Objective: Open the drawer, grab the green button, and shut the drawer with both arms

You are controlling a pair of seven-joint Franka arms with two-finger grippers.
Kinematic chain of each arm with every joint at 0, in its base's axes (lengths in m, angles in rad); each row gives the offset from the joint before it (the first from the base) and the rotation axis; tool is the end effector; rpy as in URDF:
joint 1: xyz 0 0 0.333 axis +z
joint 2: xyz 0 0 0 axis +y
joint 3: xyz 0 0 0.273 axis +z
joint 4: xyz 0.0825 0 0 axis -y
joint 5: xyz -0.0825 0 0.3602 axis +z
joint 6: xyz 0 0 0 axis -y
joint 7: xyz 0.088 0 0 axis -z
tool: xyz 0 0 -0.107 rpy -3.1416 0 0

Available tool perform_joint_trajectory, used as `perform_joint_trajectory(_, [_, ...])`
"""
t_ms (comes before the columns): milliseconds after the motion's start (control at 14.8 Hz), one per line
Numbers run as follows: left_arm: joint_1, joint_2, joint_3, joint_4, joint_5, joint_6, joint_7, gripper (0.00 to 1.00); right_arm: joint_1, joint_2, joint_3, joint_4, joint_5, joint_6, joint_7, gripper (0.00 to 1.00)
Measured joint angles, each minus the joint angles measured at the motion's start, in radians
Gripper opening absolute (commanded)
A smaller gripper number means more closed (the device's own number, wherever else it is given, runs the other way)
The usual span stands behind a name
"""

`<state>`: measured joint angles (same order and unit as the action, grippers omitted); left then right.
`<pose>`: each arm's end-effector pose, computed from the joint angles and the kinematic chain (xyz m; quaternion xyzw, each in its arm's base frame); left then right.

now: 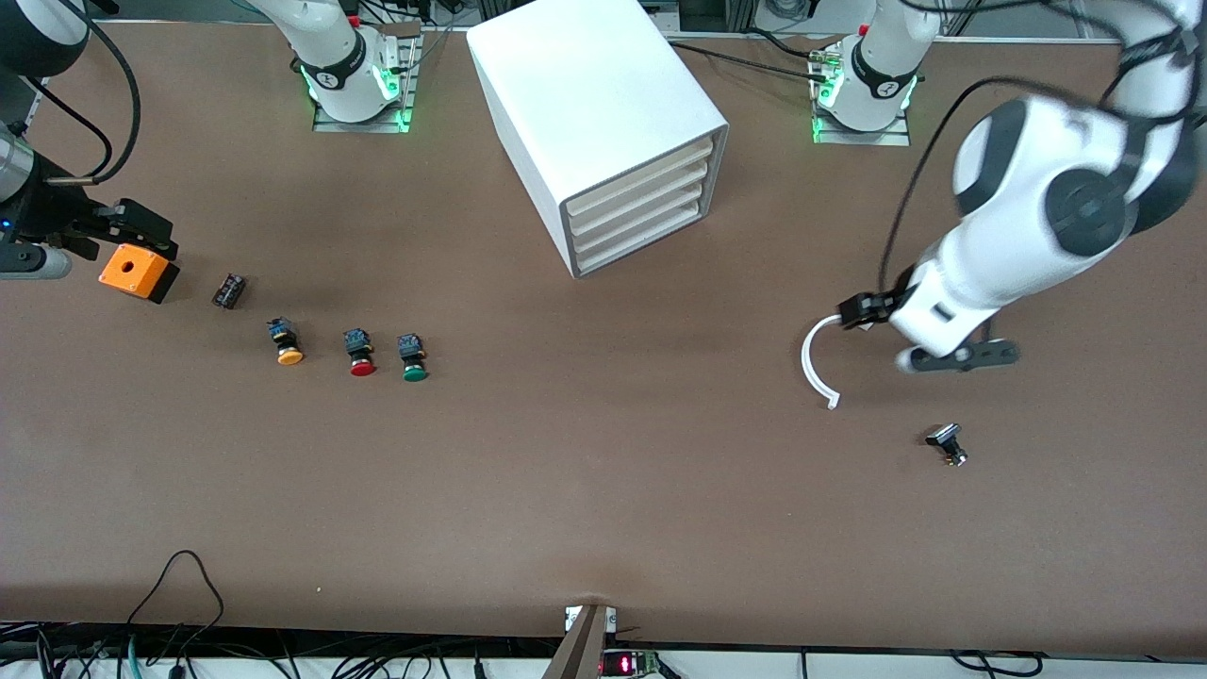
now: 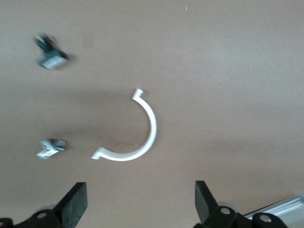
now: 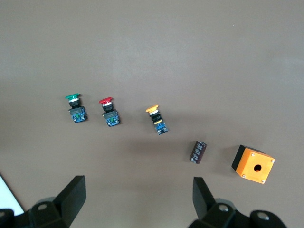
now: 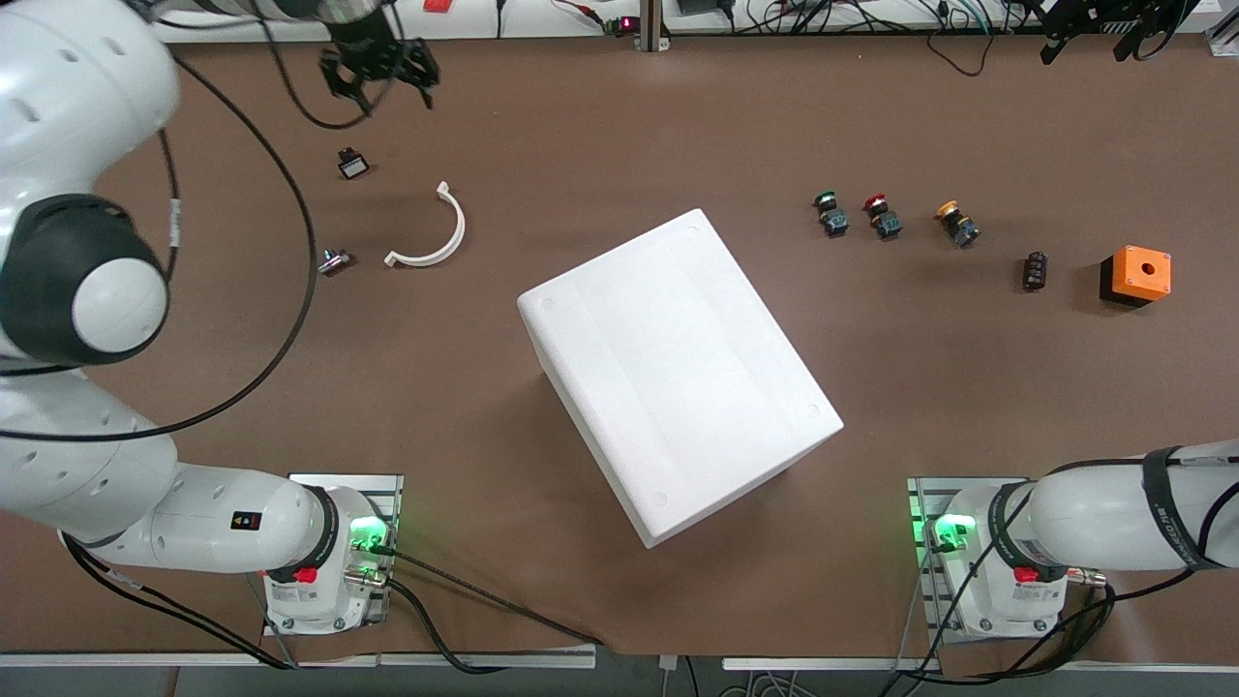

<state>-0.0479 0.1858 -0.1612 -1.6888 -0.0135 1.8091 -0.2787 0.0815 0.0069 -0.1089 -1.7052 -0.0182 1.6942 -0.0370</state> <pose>0.5686 -0.1168 0.4459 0.9986 0.0375 -0.0358 0.0131 0.5384 -0.0163 0.5279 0.9999 0.0060 -0.0092 0.0091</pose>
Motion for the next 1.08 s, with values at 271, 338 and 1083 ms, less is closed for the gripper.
perform_joint_trajectory(271, [0.050, -0.118, 0.004, 0.023, 0.014, -0.132, 0.098, 1.00, 0.000, 0.004, 0.000, 0.002, 0.000, -0.004, 0.015, 1.00])
perform_joint_trajectory(338, [0.055, -0.127, 0.006, 0.048, 0.014, -0.186, 0.107, 1.00, 0.000, 0.004, 0.000, 0.002, 0.000, -0.008, 0.044, 1.00])
perform_joint_trajectory(1083, [0.152, -0.123, 0.007, 0.105, 0.014, -0.234, 0.147, 1.00, 0.002, -0.005, 0.018, -0.038, 0.000, -0.023, 0.115, 1.00])
